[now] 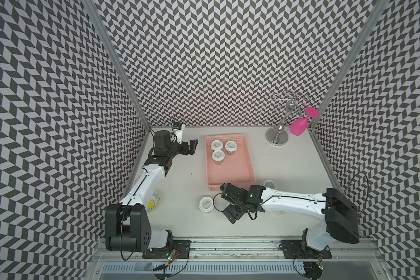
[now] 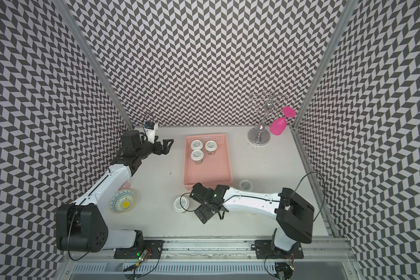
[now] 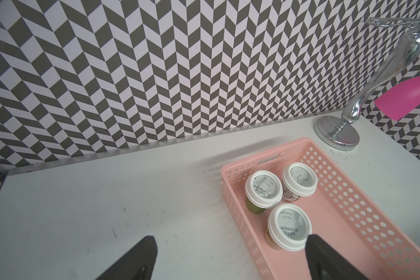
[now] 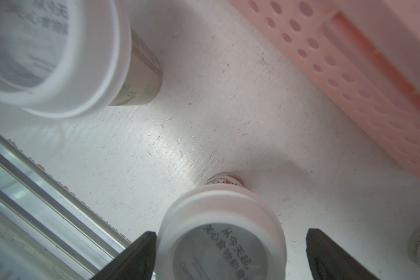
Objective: Put the yogurt in the basket
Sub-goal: Pick up the yogurt from the center of the board.
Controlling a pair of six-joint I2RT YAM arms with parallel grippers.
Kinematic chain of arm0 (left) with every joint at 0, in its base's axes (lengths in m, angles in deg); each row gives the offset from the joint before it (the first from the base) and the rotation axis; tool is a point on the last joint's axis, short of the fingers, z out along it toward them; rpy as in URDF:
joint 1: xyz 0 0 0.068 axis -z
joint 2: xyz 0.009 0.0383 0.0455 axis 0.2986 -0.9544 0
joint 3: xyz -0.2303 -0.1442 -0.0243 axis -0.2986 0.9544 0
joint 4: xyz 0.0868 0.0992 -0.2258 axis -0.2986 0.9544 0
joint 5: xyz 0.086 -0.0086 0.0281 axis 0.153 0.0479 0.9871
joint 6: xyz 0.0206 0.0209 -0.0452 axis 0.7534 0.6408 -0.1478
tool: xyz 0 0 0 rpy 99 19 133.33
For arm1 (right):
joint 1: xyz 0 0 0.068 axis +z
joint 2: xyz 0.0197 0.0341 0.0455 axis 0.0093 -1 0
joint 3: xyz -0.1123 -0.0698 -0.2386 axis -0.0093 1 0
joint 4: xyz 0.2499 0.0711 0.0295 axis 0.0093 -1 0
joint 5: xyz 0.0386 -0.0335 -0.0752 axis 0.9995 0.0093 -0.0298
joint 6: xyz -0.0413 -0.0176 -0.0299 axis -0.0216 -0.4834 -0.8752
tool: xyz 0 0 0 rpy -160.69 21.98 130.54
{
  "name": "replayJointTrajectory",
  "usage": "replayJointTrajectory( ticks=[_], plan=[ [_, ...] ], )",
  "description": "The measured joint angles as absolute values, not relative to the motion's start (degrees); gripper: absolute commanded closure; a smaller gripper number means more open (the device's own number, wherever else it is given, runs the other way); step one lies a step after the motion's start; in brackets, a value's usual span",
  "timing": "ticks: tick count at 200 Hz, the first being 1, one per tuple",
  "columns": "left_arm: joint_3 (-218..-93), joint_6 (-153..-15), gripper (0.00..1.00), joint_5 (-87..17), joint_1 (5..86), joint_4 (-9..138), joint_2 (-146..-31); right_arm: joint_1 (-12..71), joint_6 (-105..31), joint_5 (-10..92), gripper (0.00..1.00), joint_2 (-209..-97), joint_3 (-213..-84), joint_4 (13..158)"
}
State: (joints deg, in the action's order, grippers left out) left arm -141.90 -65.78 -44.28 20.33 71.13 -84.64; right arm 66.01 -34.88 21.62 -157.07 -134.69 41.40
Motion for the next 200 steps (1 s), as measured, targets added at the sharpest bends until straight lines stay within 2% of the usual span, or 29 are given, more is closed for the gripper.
replayJointTrajectory(
  ticks=[91, 200],
  plan=[
    [-141.9, -65.8, 0.01, -44.6, 20.3, 71.1, -84.6, 66.5, -36.0, 20.6, 0.20, -157.5, -135.2, 40.9],
    [-141.9, -65.8, 0.01, -44.7, 20.3, 71.1, -84.7, 66.5, -36.0, 19.6, 0.22, -157.7, -135.3, 40.2]
  ],
)
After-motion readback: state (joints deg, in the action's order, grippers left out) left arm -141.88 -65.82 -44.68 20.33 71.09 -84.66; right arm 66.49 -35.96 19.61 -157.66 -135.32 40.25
